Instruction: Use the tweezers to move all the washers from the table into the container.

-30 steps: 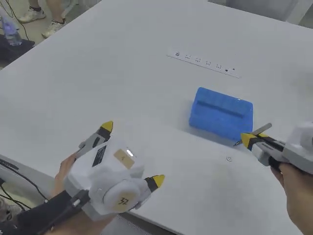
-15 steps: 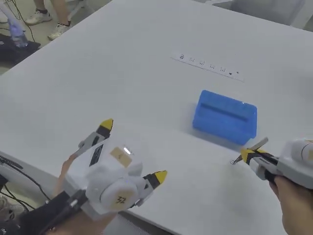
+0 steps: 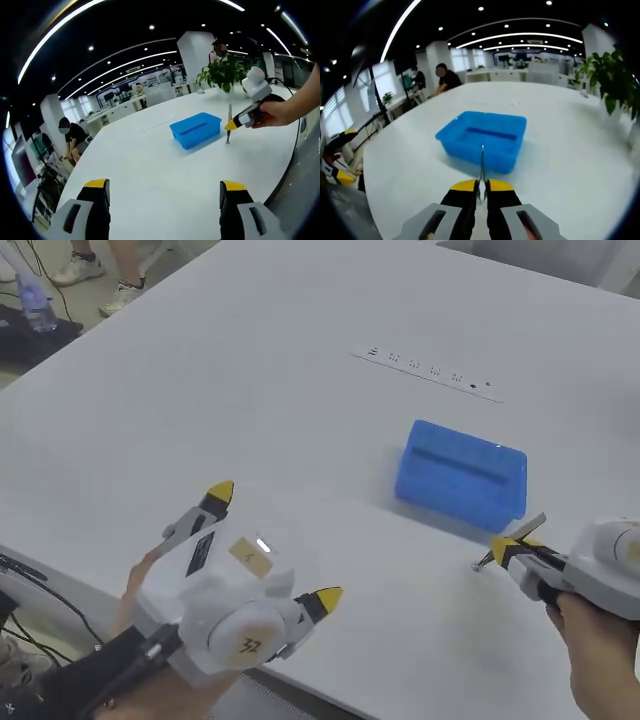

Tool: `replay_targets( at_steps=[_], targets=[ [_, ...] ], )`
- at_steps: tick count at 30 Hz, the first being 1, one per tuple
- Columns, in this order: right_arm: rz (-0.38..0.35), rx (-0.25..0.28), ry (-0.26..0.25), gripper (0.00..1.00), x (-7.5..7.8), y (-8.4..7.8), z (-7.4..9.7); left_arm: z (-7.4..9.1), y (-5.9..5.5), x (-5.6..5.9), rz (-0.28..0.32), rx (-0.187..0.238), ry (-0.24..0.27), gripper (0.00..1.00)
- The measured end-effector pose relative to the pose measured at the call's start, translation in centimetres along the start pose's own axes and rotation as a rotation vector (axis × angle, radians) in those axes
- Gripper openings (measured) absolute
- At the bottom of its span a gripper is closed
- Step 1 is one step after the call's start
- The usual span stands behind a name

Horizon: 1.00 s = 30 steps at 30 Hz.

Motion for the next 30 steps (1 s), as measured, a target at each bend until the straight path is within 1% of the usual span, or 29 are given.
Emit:
replay_targets(
  at_steps=[2, 5, 8, 12, 15, 19, 20, 21, 22, 25, 27, 30],
  targets=[
    [0.013, -0.001, -0.002, 0.03, -0.5, -0.4, 0.4, 0.0, 0.0, 0.0, 0.001, 0.001, 0.0, 0.93],
    [0.062, -0.011, -0.009, 0.03, -0.8, -0.7, 0.6, 0.0, 0.1, 0.0, 0.002, 0.003, 0.001, 0.92],
    [0.108, -0.035, -0.011, 0.02, -0.5, -0.5, 0.4, 0.1, 0.1, 0.0, 0.004, 0.006, 0.001, 0.92],
    [0.108, -0.059, -0.012, 0.02, -0.4, 0.0, -0.2, 0.1, 0.0, 0.0, -0.001, 0.003, 0.0, 0.92],
    [0.122, -0.075, -0.002, 0.02, -0.7, 0.4, -0.2, 0.1, 0.0, -0.1, 0.0, 0.004, 0.004, 0.92],
    [0.101, -0.037, 0.011, 0.02, -0.6, 1.4, 0.1, 0.1, 0.0, -0.1, 0.003, 0.003, 0.005, 0.92],
    [0.093, -0.026, 0.013, 0.02, -0.6, 1.7, 0.5, 0.0, 0.0, -0.1, 0.002, 0.004, 0.004, 0.92],
    [0.077, -0.007, 0.023, 0.02, -0.7, 2.2, 0.7, 0.0, 0.0, -0.1, 0.001, 0.004, 0.003, 0.92],
    [0.074, 0.001, 0.026, 0.02, -0.9, 2.7, 0.8, 0.0, 0.0, -0.1, -0.001, 0.003, 0.002, 0.92],
    [0.087, 0.027, 0.015, 0.02, -0.7, 4.0, 1.4, 0.0, 0.0, 0.0, -0.003, 0.004, 0.0, 0.92],
    [0.078, 0.043, 0.018, 0.02, -0.4, 4.7, 1.6, 0.1, 0.0, 0.0, -0.003, 0.005, -0.001, 0.92],
    [0.086, 0.08, 0.018, 0.02, -0.4, 6.4, 1.6, 0.1, 0.0, 0.1, -0.004, 0.004, -0.004, 0.92]
  ],
)
Point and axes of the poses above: the centre of the closed fingertips' face, and the gripper's own axes: z roughly backward along the fingers, x roughly to its right, y roughly out of its top, the point moved 2 cm from there along z, roughly backward along the fingers, and after that the axes turned 6 degrees about y, right-handed, at the moved point
